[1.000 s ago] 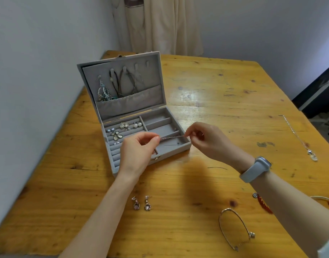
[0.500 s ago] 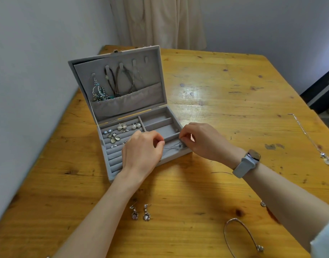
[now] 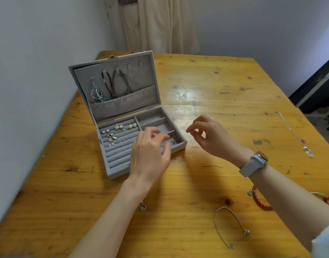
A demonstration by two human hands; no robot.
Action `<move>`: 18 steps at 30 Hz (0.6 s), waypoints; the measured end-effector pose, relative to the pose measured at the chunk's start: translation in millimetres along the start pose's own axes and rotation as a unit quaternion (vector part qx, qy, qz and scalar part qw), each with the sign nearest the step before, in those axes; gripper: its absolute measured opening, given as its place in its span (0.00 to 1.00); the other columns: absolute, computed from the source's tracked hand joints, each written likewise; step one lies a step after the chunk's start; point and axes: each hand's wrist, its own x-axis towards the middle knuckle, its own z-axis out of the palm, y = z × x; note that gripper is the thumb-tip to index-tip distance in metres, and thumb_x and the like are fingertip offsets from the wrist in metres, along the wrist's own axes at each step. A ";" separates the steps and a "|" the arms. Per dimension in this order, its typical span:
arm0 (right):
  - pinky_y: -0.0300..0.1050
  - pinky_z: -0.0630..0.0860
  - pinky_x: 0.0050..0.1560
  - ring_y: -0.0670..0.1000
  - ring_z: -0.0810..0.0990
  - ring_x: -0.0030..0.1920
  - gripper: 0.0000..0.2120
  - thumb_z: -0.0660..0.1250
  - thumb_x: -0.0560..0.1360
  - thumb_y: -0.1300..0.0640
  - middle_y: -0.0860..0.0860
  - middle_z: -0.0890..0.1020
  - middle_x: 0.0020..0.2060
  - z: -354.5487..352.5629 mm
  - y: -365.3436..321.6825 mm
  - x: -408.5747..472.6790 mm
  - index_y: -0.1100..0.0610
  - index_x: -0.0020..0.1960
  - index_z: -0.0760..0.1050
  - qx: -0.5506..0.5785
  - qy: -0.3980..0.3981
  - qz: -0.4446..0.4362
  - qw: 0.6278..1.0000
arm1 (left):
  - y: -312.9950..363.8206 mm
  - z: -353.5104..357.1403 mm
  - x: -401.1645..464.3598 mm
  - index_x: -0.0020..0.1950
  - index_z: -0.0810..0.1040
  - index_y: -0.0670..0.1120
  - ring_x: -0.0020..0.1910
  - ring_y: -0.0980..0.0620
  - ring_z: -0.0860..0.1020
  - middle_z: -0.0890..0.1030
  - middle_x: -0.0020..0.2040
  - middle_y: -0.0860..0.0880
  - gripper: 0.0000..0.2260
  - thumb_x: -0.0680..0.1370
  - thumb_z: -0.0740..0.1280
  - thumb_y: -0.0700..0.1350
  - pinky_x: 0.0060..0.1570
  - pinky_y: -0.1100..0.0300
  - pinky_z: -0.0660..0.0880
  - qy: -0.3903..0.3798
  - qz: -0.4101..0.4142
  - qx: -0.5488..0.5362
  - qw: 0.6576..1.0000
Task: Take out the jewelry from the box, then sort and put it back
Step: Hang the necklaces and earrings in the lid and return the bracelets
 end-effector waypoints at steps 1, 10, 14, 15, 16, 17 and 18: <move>0.39 0.70 0.42 0.47 0.74 0.40 0.08 0.62 0.76 0.60 0.47 0.74 0.46 -3.5 2.6 -7.2 0.56 0.50 0.79 0.008 0.005 0.009 1.000 | 8.7 4.2 -7.0 0.55 0.79 0.44 0.54 0.52 0.72 0.76 0.54 0.47 0.10 0.75 0.65 0.44 0.55 0.57 0.71 -0.007 0.015 -0.009 1.000; 0.40 0.71 0.46 0.49 0.77 0.44 0.09 0.62 0.75 0.63 0.51 0.79 0.45 -40.7 38.6 -106.5 0.57 0.50 0.79 0.028 0.015 0.117 0.993 | 71.7 73.3 -82.6 0.61 0.74 0.50 0.66 0.45 0.69 0.74 0.64 0.46 0.18 0.74 0.56 0.52 0.66 0.47 0.59 -0.111 0.085 0.039 0.989; 0.42 0.68 0.51 0.50 0.73 0.50 0.09 0.63 0.75 0.62 0.51 0.76 0.48 -48.0 54.3 -145.5 0.56 0.53 0.77 -0.007 -0.009 0.159 0.987 | 71.3 78.8 -84.2 0.67 0.70 0.51 0.71 0.45 0.61 0.67 0.70 0.46 0.27 0.73 0.46 0.57 0.70 0.47 0.50 -0.136 0.079 0.103 0.982; 0.45 0.67 0.55 0.50 0.71 0.53 0.10 0.63 0.74 0.61 0.51 0.75 0.50 -46.6 58.4 -152.5 0.55 0.54 0.77 -0.032 -0.022 0.167 0.985 | 71.0 78.0 -83.6 0.69 0.67 0.52 0.73 0.47 0.57 0.63 0.73 0.48 0.29 0.73 0.43 0.58 0.71 0.48 0.46 -0.146 0.081 0.103 0.980; 0.49 0.67 0.58 0.51 0.70 0.55 0.11 0.63 0.74 0.59 0.52 0.74 0.52 -44.5 61.8 -158.2 0.55 0.55 0.76 -0.058 -0.034 0.173 0.983 | 70.5 77.5 -83.2 0.70 0.64 0.52 0.74 0.48 0.53 0.60 0.74 0.49 0.29 0.73 0.41 0.58 0.71 0.49 0.43 -0.151 0.081 0.102 0.980; 0.51 0.67 0.59 0.52 0.69 0.57 0.11 0.62 0.74 0.59 0.52 0.74 0.53 -42.3 63.9 -162.5 0.55 0.56 0.75 -0.077 -0.042 0.177 0.980 | 70.3 77.1 -83.4 0.71 0.62 0.53 0.74 0.49 0.51 0.58 0.74 0.50 0.28 0.74 0.41 0.58 0.71 0.50 0.42 -0.150 0.079 0.104 0.980; 0.51 0.66 0.59 0.53 0.69 0.57 0.10 0.62 0.75 0.58 0.53 0.74 0.52 -40.4 64.2 -165.1 0.56 0.55 0.75 -0.087 -0.044 0.180 0.979 | 71.0 76.3 -83.4 0.71 0.61 0.53 0.74 0.49 0.50 0.57 0.75 0.50 0.27 0.74 0.43 0.58 0.71 0.50 0.41 -0.150 0.075 0.105 0.980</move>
